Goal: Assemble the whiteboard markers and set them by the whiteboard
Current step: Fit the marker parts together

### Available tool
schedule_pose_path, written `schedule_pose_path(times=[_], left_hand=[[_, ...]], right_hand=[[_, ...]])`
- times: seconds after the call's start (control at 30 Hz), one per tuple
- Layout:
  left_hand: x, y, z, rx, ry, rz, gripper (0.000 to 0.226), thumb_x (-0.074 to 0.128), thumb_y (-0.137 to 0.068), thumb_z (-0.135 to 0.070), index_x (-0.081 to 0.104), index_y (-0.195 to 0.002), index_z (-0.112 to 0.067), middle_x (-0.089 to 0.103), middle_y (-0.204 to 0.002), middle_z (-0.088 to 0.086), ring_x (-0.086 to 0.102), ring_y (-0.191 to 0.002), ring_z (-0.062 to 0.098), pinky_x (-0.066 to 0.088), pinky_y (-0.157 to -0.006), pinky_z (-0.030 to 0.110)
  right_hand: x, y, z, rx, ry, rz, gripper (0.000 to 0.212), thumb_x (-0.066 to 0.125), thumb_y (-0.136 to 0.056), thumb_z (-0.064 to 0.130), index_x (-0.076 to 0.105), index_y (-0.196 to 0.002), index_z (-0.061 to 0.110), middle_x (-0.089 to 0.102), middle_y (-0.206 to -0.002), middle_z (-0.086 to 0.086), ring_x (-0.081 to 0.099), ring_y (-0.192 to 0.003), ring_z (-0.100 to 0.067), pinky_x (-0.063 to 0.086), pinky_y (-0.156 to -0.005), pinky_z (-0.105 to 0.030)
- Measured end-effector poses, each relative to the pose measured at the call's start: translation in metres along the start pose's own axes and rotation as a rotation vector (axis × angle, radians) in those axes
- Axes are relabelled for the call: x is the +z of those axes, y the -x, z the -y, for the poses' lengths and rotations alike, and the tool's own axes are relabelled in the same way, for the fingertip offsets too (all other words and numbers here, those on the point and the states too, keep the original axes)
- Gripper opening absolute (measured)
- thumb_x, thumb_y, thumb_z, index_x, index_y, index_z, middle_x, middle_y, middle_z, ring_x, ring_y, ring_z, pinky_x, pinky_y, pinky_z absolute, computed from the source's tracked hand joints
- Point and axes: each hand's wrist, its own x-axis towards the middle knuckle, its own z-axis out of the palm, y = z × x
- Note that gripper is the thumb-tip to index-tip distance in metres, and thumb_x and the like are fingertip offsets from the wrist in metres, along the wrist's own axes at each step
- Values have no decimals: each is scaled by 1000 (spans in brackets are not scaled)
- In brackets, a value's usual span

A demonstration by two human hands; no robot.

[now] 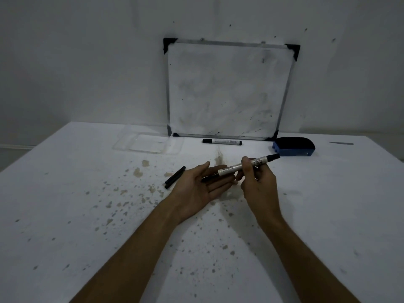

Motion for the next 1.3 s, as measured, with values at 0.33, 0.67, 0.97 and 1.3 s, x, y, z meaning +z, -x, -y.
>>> schedule_pose_path(times=[0.33,0.67,0.97,1.3], left_hand=[[-7,14,-9,37,-503,46,32,54,-109,-20,67,-133,-3,75,-128,19,73,-119,31,63,-93,37],[-20,14,0,371,-968,-197,25,57,-108,-10,79,-112,-19,80,-82,-3,72,-74,11,60,-72,21],[-23,10,4,425,-1006,-162,16,59,-107,-11,71,-117,-14,82,-100,1,77,-83,18,62,-73,26],[-3,34,-19,441,-1219,-116,15,64,-105,-20,77,-112,-20,82,-92,-6,78,-83,12,61,-72,23]], right_hand=[[-14,-15,-5,256,-206,12,32,53,-102,47,65,-98,18,71,-76,3,65,-62,-9,56,-59,-26],[-38,-18,-13,-61,717,179,50,39,-108,40,47,-149,12,60,-79,-2,54,-64,-7,35,-52,-16],[-37,-7,-16,-158,959,200,47,56,-102,32,56,-144,11,58,-121,-13,59,-105,-25,51,-96,-38],[-15,15,15,-465,489,327,20,73,-93,29,74,-111,21,68,-98,14,61,-85,4,41,-72,-1]])
